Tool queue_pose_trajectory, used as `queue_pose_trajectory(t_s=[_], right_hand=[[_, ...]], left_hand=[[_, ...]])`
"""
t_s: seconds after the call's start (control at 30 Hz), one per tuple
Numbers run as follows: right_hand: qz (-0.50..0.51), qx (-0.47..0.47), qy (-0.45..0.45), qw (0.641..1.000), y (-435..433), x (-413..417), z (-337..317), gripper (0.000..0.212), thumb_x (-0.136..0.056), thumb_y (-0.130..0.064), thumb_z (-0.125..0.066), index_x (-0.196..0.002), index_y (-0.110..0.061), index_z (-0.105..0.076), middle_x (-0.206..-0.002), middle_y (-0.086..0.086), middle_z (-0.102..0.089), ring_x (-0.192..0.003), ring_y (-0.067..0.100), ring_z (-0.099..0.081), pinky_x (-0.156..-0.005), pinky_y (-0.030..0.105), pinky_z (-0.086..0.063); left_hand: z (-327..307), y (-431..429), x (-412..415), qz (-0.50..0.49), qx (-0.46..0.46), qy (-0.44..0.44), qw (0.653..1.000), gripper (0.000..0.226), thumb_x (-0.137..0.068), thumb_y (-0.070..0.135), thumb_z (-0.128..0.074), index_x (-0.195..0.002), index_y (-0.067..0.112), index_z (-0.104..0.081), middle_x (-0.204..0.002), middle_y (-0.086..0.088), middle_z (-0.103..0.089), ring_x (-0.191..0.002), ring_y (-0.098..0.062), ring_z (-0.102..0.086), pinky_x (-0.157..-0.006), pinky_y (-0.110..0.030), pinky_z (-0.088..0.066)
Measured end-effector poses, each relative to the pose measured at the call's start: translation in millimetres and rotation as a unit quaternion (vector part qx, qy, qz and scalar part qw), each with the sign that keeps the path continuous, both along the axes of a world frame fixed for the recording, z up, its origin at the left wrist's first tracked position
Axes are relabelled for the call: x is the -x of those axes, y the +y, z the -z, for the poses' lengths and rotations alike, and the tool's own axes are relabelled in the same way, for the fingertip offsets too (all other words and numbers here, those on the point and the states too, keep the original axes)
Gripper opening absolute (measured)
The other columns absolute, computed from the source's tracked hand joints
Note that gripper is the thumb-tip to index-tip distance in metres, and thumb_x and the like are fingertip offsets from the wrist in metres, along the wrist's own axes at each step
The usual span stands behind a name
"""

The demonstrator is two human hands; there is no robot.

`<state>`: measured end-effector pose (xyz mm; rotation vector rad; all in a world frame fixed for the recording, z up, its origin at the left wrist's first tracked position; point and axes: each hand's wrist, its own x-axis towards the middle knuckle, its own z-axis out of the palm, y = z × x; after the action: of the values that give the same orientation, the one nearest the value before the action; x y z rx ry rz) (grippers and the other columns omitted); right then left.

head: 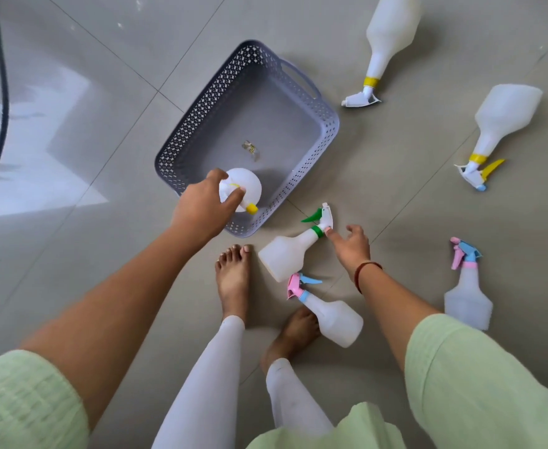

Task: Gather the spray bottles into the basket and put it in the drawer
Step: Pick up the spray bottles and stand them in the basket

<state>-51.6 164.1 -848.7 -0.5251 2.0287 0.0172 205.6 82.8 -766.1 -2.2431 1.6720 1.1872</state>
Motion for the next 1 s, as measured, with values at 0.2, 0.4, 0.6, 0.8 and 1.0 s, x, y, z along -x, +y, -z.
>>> queue_pose_trajectory(t_s=[0.2, 0.4, 0.6, 0.8, 1.0], right_hand=[[-0.009, 0.013, 0.004, 1.000, -22.3, -8.5, 39.0, 0.070, -0.082, -0.038, -0.068, -0.137, -0.008, -0.038, -0.138, 0.017, -0.047, -0.123, 0.034, -0.050, -0.100, 0.036, -0.041], [-0.045, -0.013, 0.028, 0.998, -28.9, -13.5, 52.3, 0.037, -0.082, -0.018, -0.067, -0.116, -0.008, -0.056, -0.122, 0.017, -0.061, -0.107, 0.033, -0.061, -0.089, 0.034, -0.048], [0.024, -0.017, 0.030, 0.999, -25.0, -20.1, 61.7, 0.056, -0.075, -0.041, -0.073, -0.118, -0.011, -0.054, -0.124, 0.013, -0.050, -0.102, 0.034, -0.061, -0.095, 0.047, -0.049], [0.174, 0.015, -0.016, 0.984, -25.6, -34.3, 76.2, 0.032, -0.075, -0.016, -0.072, -0.100, -0.017, -0.051, -0.115, 0.014, -0.061, -0.090, 0.032, -0.065, -0.070, 0.049, -0.060], [0.161, 0.010, 0.002, 0.987, -19.7, -20.9, 42.3, 0.037, -0.077, -0.005, -0.065, -0.111, -0.012, -0.052, -0.117, 0.015, -0.060, -0.100, 0.034, -0.065, -0.074, 0.047, -0.059]], left_hand=[[-2.3, -8.3, -14.0, 0.030, 0.091, -0.045, 0.994, 0.050, -0.096, 0.055, -0.042, -0.127, 0.017, -0.051, -0.095, -0.019, -0.070, -0.100, -0.040, -0.063, -0.071, -0.038, -0.043], [-13.7, -13.9, -17.3, 0.024, 0.133, -0.028, 0.990, 0.042, -0.099, 0.049, -0.037, -0.124, 0.019, -0.053, -0.072, 0.002, -0.056, -0.093, -0.035, -0.064, -0.069, -0.035, -0.043], [14.5, 25.8, 5.0, 0.076, 0.040, -0.069, 0.994, 0.038, -0.104, 0.039, -0.031, -0.133, 0.020, -0.045, -0.109, -0.007, -0.066, -0.104, -0.023, -0.057, -0.088, -0.036, -0.047], [58.5, 126.9, 52.1, 0.091, -0.165, -0.144, 0.971, 0.037, -0.105, 0.020, -0.025, -0.141, 0.015, -0.031, -0.143, -0.005, -0.037, -0.134, -0.022, -0.036, -0.108, -0.035, -0.032], [46.3, 122.7, 54.3, 0.094, -0.159, -0.139, 0.973, 0.036, -0.104, 0.017, -0.026, -0.139, 0.011, -0.032, -0.142, -0.007, -0.038, -0.132, -0.022, -0.037, -0.108, -0.036, -0.033]])
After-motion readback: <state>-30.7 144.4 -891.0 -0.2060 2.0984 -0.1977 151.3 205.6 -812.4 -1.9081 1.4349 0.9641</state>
